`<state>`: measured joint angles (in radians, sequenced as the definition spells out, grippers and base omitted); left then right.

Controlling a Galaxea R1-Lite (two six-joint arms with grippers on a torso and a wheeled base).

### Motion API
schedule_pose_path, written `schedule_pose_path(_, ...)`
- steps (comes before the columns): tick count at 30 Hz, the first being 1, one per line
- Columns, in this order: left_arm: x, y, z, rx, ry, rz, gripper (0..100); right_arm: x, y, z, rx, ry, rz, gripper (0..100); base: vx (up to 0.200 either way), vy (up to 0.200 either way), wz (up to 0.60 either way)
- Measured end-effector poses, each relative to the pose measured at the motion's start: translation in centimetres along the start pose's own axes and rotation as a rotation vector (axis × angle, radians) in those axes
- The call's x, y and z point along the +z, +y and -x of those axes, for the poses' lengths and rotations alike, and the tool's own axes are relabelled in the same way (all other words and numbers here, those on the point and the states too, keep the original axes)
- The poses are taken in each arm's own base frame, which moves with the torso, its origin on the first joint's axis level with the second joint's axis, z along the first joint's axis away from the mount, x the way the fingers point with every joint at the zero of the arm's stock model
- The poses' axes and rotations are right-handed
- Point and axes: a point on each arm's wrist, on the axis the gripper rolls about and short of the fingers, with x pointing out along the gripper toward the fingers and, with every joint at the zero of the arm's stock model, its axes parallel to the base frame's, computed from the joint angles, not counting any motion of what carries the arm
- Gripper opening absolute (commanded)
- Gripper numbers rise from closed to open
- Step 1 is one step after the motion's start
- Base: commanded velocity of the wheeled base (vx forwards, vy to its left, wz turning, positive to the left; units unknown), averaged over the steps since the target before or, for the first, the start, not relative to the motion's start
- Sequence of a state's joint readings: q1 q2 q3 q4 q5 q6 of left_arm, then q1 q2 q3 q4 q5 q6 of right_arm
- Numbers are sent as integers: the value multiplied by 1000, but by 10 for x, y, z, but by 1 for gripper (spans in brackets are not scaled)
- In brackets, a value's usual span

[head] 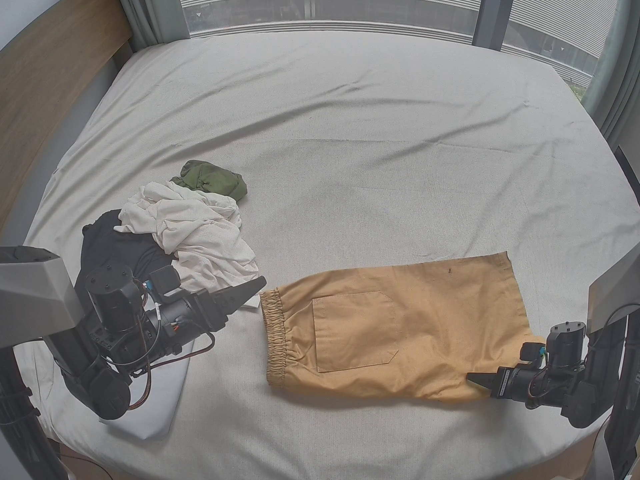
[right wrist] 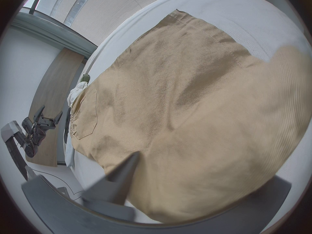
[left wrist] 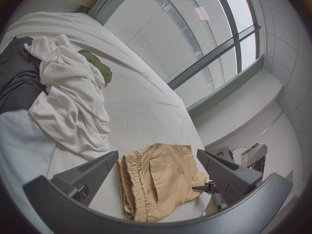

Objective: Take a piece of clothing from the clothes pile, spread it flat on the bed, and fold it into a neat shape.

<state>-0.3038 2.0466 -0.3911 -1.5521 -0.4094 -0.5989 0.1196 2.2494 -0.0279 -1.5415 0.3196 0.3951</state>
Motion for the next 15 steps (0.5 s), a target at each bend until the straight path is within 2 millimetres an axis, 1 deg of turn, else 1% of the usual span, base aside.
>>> schedule_pose_path(4, 0, 0, 0, -1, 0, -1, 100, 6, -8, 4, -69, -52, -22, 100, 0, 0, 0)
schedule_pose_path(15, 0, -1, 0, -2, 2, -2, 100, 25, -40, 31, -203, -191, -109, 100, 0, 0, 0)
